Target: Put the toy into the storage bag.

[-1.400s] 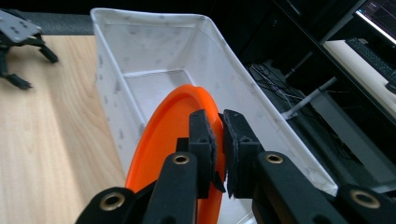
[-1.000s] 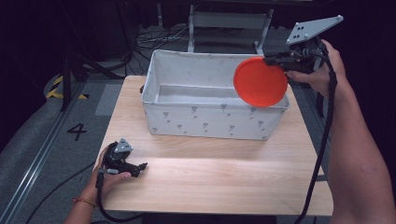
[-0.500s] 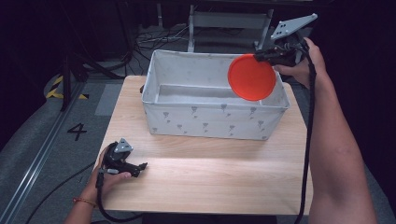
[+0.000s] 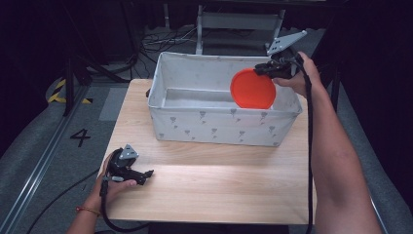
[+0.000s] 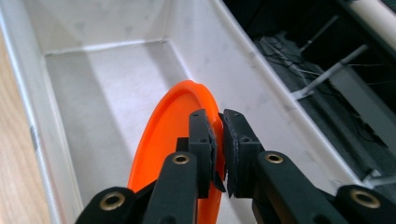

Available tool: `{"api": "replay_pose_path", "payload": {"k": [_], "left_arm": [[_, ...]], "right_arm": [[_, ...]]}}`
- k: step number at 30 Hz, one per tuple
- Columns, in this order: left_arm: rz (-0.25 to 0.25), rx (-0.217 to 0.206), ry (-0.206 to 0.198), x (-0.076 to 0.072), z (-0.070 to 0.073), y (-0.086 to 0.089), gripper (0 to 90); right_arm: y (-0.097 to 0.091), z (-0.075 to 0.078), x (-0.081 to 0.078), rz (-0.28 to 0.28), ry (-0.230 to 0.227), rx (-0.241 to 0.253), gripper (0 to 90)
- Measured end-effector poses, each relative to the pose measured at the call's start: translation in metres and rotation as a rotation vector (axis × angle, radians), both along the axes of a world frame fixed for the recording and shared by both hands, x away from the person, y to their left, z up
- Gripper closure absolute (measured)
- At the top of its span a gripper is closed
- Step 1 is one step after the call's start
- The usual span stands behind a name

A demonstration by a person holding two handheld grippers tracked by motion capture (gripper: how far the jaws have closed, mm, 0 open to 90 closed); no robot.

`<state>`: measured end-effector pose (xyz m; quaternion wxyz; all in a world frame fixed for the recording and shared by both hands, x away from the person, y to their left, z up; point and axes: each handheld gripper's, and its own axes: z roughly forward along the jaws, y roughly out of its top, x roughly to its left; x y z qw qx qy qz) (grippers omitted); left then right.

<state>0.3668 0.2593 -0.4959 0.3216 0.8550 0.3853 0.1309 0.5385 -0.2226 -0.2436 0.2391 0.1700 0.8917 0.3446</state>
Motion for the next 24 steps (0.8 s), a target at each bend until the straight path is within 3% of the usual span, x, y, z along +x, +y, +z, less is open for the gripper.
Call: {"api": "replay_pose_path", "payload": {"k": [9,15,18,24], "left_arm": [[0.000,0.000,0.000,0.000,0.000,0.000,0.4],[-0.001,0.000,0.000,0.000,0.000,0.000,0.4],[-0.001,0.000,0.000,0.000,0.000,0.000,0.4],[0.001,-0.003,0.002,0.000,0.000,0.000,0.4]], "right_arm": [[-0.001,-0.040,-0.003,0.030,0.062,-0.094,83.0],[-0.008,-0.050,-0.011,0.062,0.093,-0.169,83.0],[-0.010,-0.055,-0.014,0.082,0.114,-0.230,83.0],[-0.016,-0.063,-0.021,0.095,0.144,-0.294,83.0]]}}
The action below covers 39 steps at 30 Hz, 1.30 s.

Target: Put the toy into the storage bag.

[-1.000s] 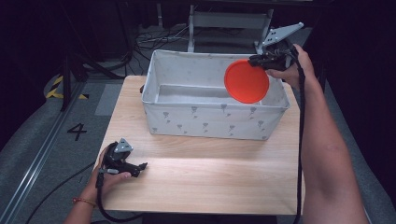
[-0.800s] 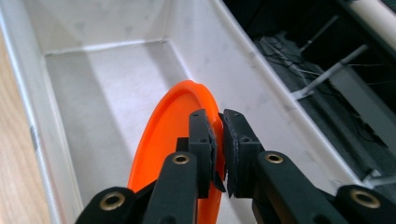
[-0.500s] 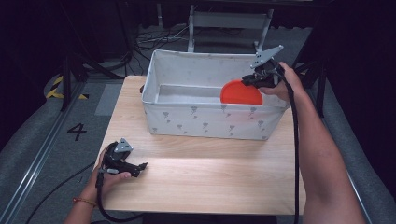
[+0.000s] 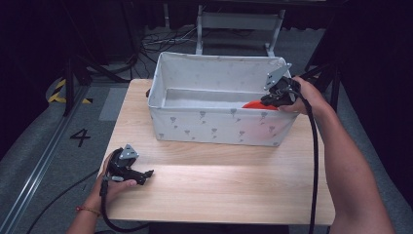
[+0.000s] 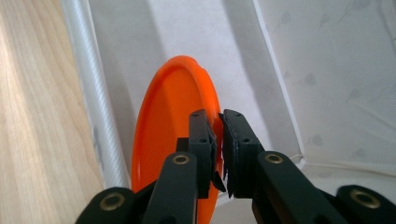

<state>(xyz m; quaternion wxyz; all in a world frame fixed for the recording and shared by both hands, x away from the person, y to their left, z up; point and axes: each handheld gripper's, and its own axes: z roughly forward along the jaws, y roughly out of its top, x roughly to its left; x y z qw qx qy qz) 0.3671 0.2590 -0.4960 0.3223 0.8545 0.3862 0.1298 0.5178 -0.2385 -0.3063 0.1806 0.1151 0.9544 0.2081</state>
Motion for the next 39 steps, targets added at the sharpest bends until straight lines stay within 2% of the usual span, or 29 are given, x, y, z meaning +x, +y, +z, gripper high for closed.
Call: {"api": "replay_pose_path", "payload": {"k": [7,10,13,14,17,19,21,24,25,27,28,29,30,31,32,35,37,38,39], "left_arm": [[-0.001,-0.002,0.002,0.000,0.000,0.000,0.4],[-0.002,-0.002,0.002,0.000,0.000,0.000,0.4],[-0.001,-0.002,0.002,0.000,0.000,0.000,0.4],[0.000,-0.003,0.002,0.000,0.000,0.000,0.4],[0.001,-0.004,-0.002,0.001,0.000,0.000,0.4],[-0.001,-0.005,0.001,0.001,0.000,0.000,0.4],[0.000,-0.006,0.002,0.001,0.000,-0.001,0.4],[0.000,-0.006,0.002,0.001,0.000,-0.001,0.4],[0.000,-0.003,-0.001,0.001,0.000,0.000,0.4],[0.000,-0.003,-0.001,0.001,0.000,0.000,0.4],[0.000,-0.003,-0.001,0.001,0.000,0.000,0.4],[0.000,-0.003,-0.001,0.001,0.000,0.000,0.4],[-0.001,-0.001,-0.003,0.001,0.000,0.000,0.4],[-0.001,-0.001,-0.003,0.001,0.000,0.000,0.4],[0.000,-0.004,-0.001,0.001,0.000,0.000,0.4],[0.000,-0.003,-0.001,0.001,0.000,0.000,0.4],[-0.001,-0.002,-0.002,0.001,0.000,0.000,0.4],[-0.001,-0.002,-0.002,0.001,0.000,0.000,0.4],[0.000,-0.003,-0.001,0.001,0.000,0.000,0.4]], "right_arm": [[-0.003,0.001,-0.001,0.027,0.047,-0.049,82.9],[-0.003,0.000,0.000,0.051,0.086,-0.083,82.9],[-0.005,-0.002,0.002,0.044,0.137,-0.106,82.8],[-0.006,-0.003,0.003,0.041,0.156,-0.129,82.8],[-0.008,-0.004,0.006,0.033,0.187,-0.156,83.0],[-0.011,-0.005,0.008,0.031,0.215,-0.175,89.9],[-0.013,-0.005,0.009,0.009,0.220,-0.178,87.7],[-0.015,-0.006,0.010,0.007,0.232,-0.191,86.1],[-0.015,-0.005,0.010,-0.005,0.215,-0.193,84.4],[-0.018,-0.003,0.009,-0.021,0.193,-0.178,80.2],[-0.019,-0.001,0.008,-0.035,0.168,-0.157,80.2],[-0.019,-0.001,0.008,-0.035,0.168,-0.157,76.8],[-0.023,0.003,0.006,-0.054,0.133,-0.101,73.0],[-0.023,0.003,0.006,-0.054,0.133,-0.101,73.0],[-0.024,0.005,0.004,-0.064,0.121,-0.077,71.3],[-0.029,0.009,-0.001,-0.097,0.078,0.003,65.3],[-0.032,0.011,-0.005,-0.110,0.068,0.053,59.4],[-0.034,0.011,-0.008,-0.130,0.041,0.074,56.7],[-0.036,0.012,-0.010,-0.148,0.030,0.119,55.5]]}}
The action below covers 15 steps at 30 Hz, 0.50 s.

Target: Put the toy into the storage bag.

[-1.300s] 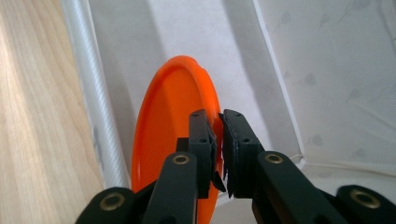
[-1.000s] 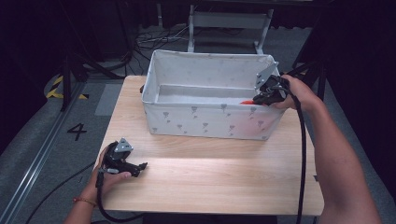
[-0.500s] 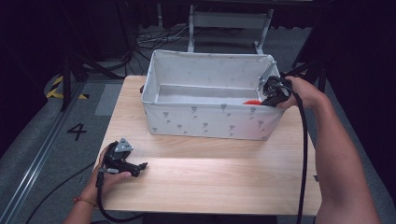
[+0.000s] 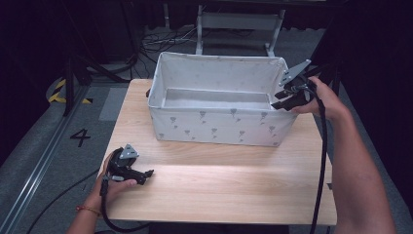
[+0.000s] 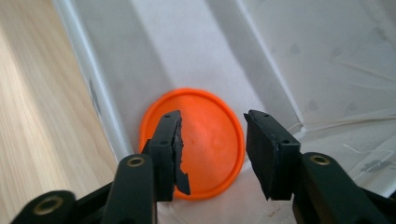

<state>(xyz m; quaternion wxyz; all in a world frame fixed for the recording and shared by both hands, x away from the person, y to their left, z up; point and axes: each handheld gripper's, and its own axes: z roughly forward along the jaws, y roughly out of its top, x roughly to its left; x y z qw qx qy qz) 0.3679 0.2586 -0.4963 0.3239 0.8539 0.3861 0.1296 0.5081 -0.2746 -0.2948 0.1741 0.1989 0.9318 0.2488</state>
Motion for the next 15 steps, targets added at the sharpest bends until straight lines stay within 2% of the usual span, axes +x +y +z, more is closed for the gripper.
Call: {"api": "replay_pose_path", "payload": {"k": [5,7,8,12,15], "left_arm": [[0.000,0.000,0.000,0.000,0.000,0.000,0.4],[0.001,-0.001,0.000,0.000,0.000,0.000,0.4],[0.001,-0.001,0.000,0.000,0.000,0.000,0.4],[-0.001,0.000,0.000,0.000,0.000,0.000,0.4],[-0.003,0.004,-0.003,0.000,0.000,0.000,0.4]], "right_arm": [[-0.008,0.001,-0.009,-0.104,-0.075,0.112,41.9],[-0.013,0.004,-0.013,-0.144,-0.099,0.198,36.8],[-0.014,0.005,-0.015,-0.157,-0.111,0.216,34.2],[-0.016,0.007,-0.024,-0.208,-0.152,0.227,28.7],[-0.018,0.010,-0.033,-0.214,-0.169,0.264,27.1]]}}
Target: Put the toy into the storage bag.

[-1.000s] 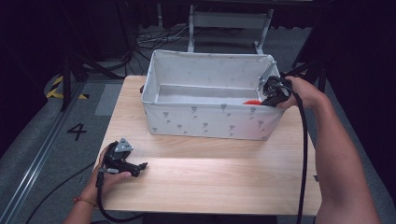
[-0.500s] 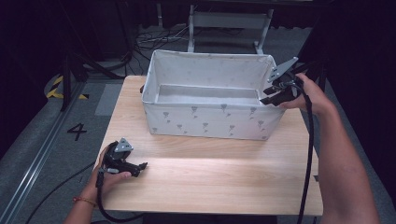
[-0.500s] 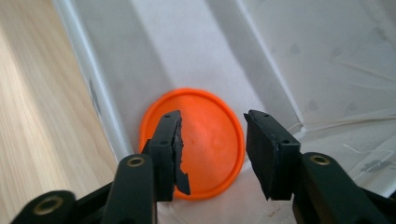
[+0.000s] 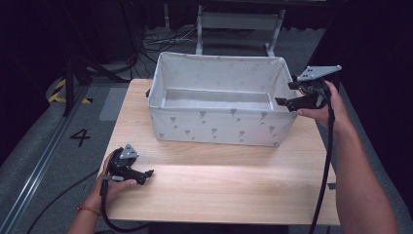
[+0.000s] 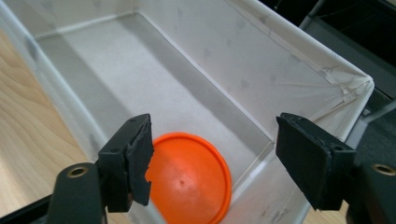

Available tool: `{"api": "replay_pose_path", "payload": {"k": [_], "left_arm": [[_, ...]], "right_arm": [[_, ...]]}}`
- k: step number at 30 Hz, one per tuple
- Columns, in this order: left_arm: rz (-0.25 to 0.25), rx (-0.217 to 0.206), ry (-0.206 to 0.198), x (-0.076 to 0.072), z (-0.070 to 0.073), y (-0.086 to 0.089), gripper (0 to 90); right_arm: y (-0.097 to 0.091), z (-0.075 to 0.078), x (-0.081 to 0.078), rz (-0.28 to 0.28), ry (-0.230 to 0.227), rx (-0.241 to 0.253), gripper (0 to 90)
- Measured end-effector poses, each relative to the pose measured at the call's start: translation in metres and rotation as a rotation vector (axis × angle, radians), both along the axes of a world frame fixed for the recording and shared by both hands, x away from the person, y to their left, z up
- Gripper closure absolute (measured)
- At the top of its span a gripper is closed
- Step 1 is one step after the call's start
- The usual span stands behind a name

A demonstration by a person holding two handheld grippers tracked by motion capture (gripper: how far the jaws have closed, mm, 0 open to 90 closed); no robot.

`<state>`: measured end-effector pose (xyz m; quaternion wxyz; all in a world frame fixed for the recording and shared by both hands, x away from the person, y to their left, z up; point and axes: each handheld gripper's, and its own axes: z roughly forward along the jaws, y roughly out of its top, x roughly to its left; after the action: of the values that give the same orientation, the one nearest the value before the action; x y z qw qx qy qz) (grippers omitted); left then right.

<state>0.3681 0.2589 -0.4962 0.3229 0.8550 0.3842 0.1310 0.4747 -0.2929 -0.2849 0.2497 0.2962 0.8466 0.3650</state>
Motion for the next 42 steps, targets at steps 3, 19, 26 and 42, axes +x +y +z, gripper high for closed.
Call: {"api": "replay_pose_path", "payload": {"k": [3,19,26,42], "left_arm": [[0.002,-0.006,0.006,0.000,0.000,0.000,0.4],[0.006,-0.004,0.004,-0.001,0.000,0.000,0.4],[0.005,-0.006,0.005,0.000,0.000,-0.001,0.4],[0.006,-0.003,0.003,-0.001,0.000,0.000,0.4]], "right_arm": [[0.000,0.004,-0.011,-0.028,-0.038,0.013,26.8],[-0.006,-0.001,-0.056,-0.067,-0.126,0.039,24.2],[-0.013,-0.011,-0.074,-0.052,-0.154,0.018,22.9],[-0.037,-0.053,-0.108,-0.085,-0.149,0.000,22.3]]}}
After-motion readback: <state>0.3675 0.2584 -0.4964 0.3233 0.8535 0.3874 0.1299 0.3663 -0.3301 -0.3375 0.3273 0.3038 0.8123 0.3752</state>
